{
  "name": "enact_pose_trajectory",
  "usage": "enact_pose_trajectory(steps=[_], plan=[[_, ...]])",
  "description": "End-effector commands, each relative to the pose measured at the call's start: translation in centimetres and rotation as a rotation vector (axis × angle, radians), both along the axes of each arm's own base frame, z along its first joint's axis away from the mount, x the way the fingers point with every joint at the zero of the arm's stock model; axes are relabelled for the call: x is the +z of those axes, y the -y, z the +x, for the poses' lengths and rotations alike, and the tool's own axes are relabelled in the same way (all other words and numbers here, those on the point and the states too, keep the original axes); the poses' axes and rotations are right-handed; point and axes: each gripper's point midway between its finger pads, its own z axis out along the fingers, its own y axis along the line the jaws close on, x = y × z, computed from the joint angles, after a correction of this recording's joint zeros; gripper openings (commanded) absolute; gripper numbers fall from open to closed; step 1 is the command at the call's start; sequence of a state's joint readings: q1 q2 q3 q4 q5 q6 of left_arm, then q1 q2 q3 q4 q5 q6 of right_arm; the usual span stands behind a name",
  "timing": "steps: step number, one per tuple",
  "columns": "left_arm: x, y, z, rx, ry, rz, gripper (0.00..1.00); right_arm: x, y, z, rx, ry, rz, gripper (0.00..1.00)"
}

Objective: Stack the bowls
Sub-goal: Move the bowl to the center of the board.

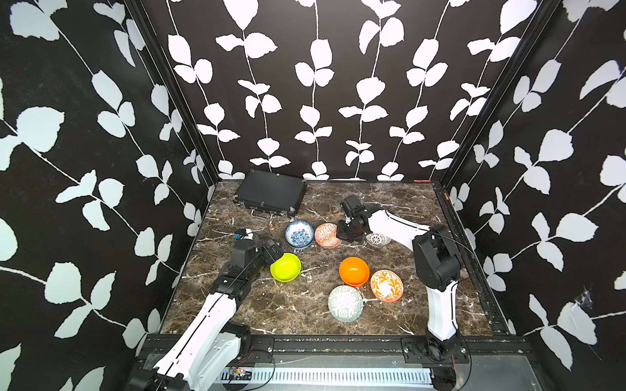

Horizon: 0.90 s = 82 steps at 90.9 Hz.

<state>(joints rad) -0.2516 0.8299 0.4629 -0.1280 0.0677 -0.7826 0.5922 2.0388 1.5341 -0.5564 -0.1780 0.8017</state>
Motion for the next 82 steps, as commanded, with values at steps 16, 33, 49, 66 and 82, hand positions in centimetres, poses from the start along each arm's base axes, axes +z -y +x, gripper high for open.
enact_pose_trajectory(steps=[16, 33, 49, 66, 82], plan=[[0.4, -0.2, 0.0, 0.005, 0.029, -0.005, 0.99, 0.2, 0.5, -1.8, 0.007, -0.035, -0.034, 0.09], [0.5, -0.2, 0.1, 0.005, 0.029, -0.004, 0.99, 0.4, 0.5, -1.9, 0.006, -0.03, -0.032, 0.26], [0.4, -0.2, 0.1, 0.007, 0.026, -0.005, 0.99, 1.1, 0.7, -1.8, 0.001, -0.015, -0.036, 0.38], [0.3, -0.2, 0.1, 0.006, 0.024, -0.004, 0.99, 2.5, 0.8, -1.7, 0.0, 0.009, -0.029, 0.41], [0.3, -0.2, 0.1, 0.005, 0.019, -0.004, 0.99, 4.6, 1.1, -1.9, -0.002, 0.046, -0.017, 0.42]])
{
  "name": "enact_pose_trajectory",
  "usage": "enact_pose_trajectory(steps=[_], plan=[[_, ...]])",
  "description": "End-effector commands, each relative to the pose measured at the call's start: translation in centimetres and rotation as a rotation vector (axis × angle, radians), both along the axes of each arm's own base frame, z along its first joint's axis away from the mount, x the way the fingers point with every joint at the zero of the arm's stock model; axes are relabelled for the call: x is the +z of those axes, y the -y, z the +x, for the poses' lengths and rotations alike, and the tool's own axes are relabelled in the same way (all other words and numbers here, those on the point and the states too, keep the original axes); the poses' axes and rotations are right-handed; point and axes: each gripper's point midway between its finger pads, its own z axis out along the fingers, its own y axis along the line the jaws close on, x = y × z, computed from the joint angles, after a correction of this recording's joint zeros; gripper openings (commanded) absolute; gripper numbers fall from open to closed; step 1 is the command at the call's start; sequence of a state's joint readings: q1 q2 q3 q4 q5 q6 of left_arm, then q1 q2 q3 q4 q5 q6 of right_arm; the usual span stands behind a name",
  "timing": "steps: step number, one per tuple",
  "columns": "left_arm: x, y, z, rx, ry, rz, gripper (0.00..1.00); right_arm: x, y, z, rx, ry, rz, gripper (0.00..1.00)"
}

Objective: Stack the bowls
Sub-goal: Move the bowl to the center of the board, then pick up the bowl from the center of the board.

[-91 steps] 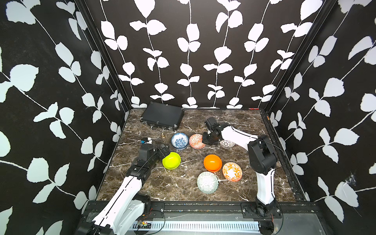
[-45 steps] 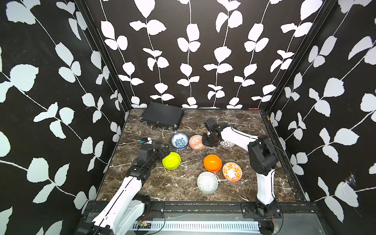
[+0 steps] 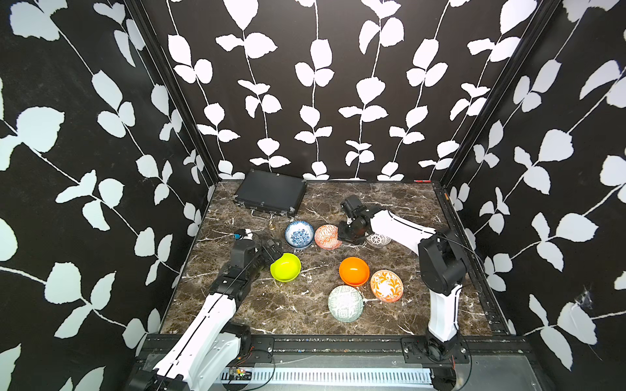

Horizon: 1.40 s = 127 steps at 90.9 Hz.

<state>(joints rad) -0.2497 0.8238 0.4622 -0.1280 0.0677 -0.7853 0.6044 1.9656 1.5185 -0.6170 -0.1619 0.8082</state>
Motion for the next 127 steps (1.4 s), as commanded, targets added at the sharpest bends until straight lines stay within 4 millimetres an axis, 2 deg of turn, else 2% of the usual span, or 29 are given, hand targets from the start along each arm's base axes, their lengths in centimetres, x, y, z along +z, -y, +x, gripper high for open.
enact_pose_trajectory(steps=[1, 17, 27, 37, 39, 51, 64, 73, 81, 98, 113, 127], plan=[[0.1, -0.1, 0.2, 0.001, 0.013, -0.001, 0.99, 2.6, 0.5, -0.5, -0.001, 0.045, -0.005, 0.42], [0.1, -0.1, 0.1, -0.002, 0.009, -0.002, 0.99, 4.8, 1.5, -1.4, 0.005, 0.08, -0.003, 0.42], [0.1, 0.0, 0.1, -0.008, 0.008, -0.004, 0.99, 6.3, 2.7, -3.1, 0.024, 0.096, -0.009, 0.43], [0.1, 0.1, 0.1, -0.01, 0.006, -0.008, 0.99, 7.6, 4.7, -6.2, 0.056, 0.106, -0.033, 0.45], [0.0, 0.1, 0.1, -0.012, 0.005, -0.008, 0.99, 8.2, 5.1, -7.0, 0.063, 0.115, -0.027, 0.46], [-0.1, 0.5, 0.2, -0.026, -0.002, -0.019, 0.99, 8.9, 7.9, -12.1, 0.099, 0.123, -0.053, 0.52], [-0.4, 0.8, 0.1, -0.04, -0.022, -0.03, 0.99, 9.7, 11.6, -15.5, 0.052, 0.133, -0.078, 0.57], [-0.6, 1.0, -0.3, -0.053, -0.034, -0.035, 0.99, 9.1, 13.7, -17.0, 0.022, 0.099, -0.123, 0.57], [-0.5, 1.2, -0.4, -0.066, -0.036, -0.045, 0.99, 7.7, 15.6, -18.0, -0.02, 0.061, -0.162, 0.57], [-0.7, 1.6, -0.4, -0.08, -0.055, -0.055, 0.99, 4.8, 18.1, -19.1, -0.138, 0.002, -0.107, 0.59], [-0.8, 1.6, -0.5, -0.081, -0.058, -0.054, 0.99, 2.8, 19.0, -19.5, -0.171, -0.054, -0.11, 0.6], [-0.7, 1.7, -0.5, -0.091, -0.056, -0.052, 0.99, 1.3, 19.3, -19.4, -0.186, -0.083, -0.118, 0.56]])
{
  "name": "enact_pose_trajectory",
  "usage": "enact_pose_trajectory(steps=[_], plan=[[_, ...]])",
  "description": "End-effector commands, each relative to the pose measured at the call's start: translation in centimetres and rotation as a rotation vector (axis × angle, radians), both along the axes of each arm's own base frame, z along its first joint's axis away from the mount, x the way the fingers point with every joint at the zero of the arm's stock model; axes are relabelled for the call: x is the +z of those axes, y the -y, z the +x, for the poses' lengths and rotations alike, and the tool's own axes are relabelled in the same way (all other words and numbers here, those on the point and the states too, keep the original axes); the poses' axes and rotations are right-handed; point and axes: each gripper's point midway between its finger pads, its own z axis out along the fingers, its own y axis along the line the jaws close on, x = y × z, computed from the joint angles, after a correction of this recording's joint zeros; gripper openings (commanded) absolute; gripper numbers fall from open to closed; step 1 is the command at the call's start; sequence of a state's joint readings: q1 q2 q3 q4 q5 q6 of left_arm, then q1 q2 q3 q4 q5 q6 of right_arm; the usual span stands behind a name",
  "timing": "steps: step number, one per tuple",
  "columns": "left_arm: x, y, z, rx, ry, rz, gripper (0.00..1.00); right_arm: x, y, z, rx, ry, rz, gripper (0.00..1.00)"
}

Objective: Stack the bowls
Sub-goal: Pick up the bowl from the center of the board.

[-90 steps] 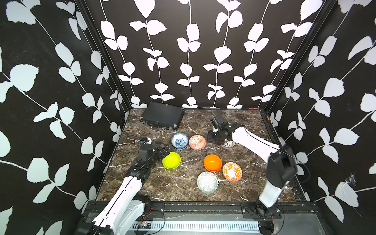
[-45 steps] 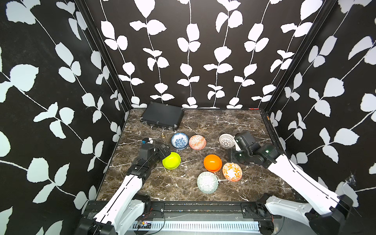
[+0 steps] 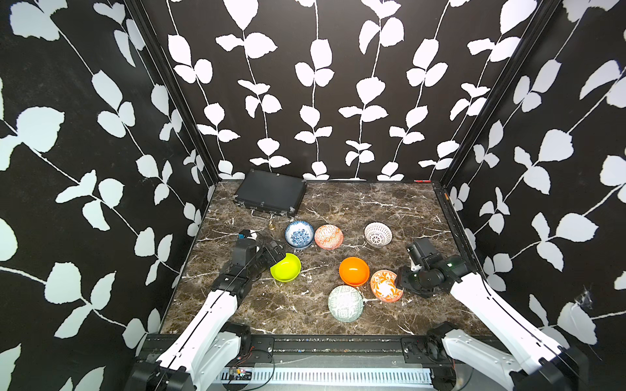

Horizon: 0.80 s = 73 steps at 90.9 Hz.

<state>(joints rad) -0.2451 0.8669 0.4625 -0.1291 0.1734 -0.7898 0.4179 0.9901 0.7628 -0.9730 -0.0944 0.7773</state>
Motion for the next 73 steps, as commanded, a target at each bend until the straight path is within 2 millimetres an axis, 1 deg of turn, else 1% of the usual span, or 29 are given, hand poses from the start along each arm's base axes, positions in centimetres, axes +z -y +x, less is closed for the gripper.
enact_pose_trajectory(steps=[1, 15, 28, 36, 44, 57, 60, 68, 73], plan=[[0.4, 0.1, -0.1, -0.012, 0.002, -0.002, 0.99, -0.8, -0.1, 0.3, -0.009, -0.003, 0.011, 0.55], [0.5, 0.5, 0.1, -0.033, 0.004, -0.009, 0.99, -1.8, 0.2, 1.0, -0.03, -0.012, 0.006, 0.5], [0.6, 1.5, 0.4, -0.085, 0.005, -0.031, 0.99, -2.4, 0.2, 1.7, -0.027, -0.023, 0.006, 0.47], [0.9, 2.8, 0.5, -0.154, 0.016, -0.072, 0.99, -2.7, 0.0, 2.1, -0.015, -0.031, 0.002, 0.46], [1.6, 4.6, 0.7, -0.247, 0.042, -0.127, 0.99, -2.8, 0.1, 2.3, -0.005, -0.039, -0.01, 0.45], [1.7, 6.9, 0.9, -0.366, 0.032, -0.212, 0.99, -3.1, 0.3, 2.3, 0.003, -0.044, -0.032, 0.45], [1.9, 7.6, 0.7, -0.407, 0.033, -0.241, 0.99, -3.2, 0.4, 2.3, 0.006, -0.045, -0.035, 0.45], [2.0, 8.5, 0.5, -0.443, 0.028, -0.26, 0.99, -3.4, 0.3, 2.4, 0.012, -0.049, -0.038, 0.45], [2.2, 8.9, 0.3, -0.461, 0.037, -0.256, 0.99, -3.6, 0.3, 2.5, 0.014, -0.054, -0.038, 0.42]])
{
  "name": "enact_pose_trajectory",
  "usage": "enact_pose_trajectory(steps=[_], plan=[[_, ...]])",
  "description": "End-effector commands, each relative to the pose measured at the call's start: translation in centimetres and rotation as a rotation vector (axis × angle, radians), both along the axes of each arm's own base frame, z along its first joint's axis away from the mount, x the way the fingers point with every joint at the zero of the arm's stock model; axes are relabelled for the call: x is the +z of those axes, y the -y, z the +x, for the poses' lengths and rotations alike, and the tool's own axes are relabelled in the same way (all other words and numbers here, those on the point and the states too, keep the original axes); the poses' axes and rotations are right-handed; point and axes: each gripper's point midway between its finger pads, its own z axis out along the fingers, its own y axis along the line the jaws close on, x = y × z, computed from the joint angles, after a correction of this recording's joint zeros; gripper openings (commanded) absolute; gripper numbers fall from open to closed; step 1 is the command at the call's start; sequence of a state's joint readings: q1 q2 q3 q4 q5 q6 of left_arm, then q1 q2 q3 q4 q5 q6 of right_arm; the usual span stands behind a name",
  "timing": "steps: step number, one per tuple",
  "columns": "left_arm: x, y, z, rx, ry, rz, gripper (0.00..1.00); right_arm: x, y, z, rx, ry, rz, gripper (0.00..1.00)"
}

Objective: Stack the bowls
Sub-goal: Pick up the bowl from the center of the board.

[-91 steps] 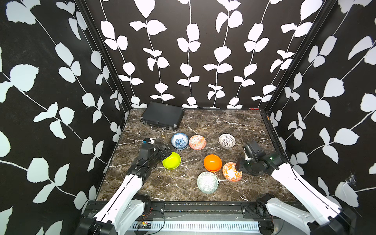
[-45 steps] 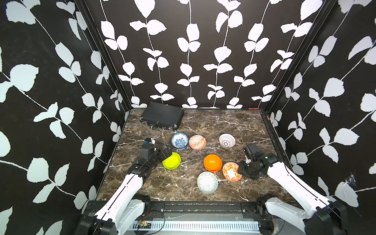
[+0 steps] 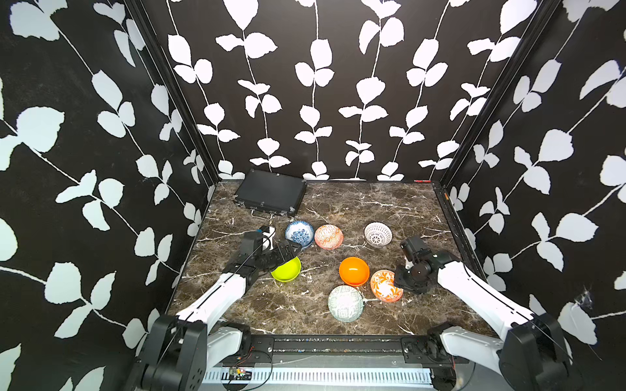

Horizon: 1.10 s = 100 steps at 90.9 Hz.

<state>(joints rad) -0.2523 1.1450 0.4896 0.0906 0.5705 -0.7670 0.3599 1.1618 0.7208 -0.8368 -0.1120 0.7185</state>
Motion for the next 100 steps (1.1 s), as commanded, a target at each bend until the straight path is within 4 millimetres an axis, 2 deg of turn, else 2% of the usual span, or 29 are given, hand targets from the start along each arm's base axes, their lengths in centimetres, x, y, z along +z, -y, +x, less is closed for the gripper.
enact_pose_trajectory(steps=[1, 22, 60, 86, 100], plan=[[3.6, 2.2, 0.0, -0.109, 0.114, -0.074, 0.99, -0.1, 0.2, 0.5, 0.012, 0.012, -0.014, 0.42], [4.4, 3.3, -1.1, -0.144, 0.153, -0.035, 0.99, -0.9, -0.1, 0.9, 0.012, -0.002, -0.013, 0.36], [3.8, 3.1, -0.6, -0.126, 0.137, -0.011, 0.99, -0.9, 0.8, 0.4, 0.024, -0.01, -0.061, 0.17], [3.9, 3.2, -0.7, -0.131, 0.133, -0.017, 0.99, 0.2, 1.2, 0.3, 0.026, 0.012, -0.073, 0.0], [4.1, 3.6, -1.2, -0.13, 0.129, -0.018, 0.99, 1.5, 1.3, 0.3, 0.03, 0.028, -0.073, 0.0]])
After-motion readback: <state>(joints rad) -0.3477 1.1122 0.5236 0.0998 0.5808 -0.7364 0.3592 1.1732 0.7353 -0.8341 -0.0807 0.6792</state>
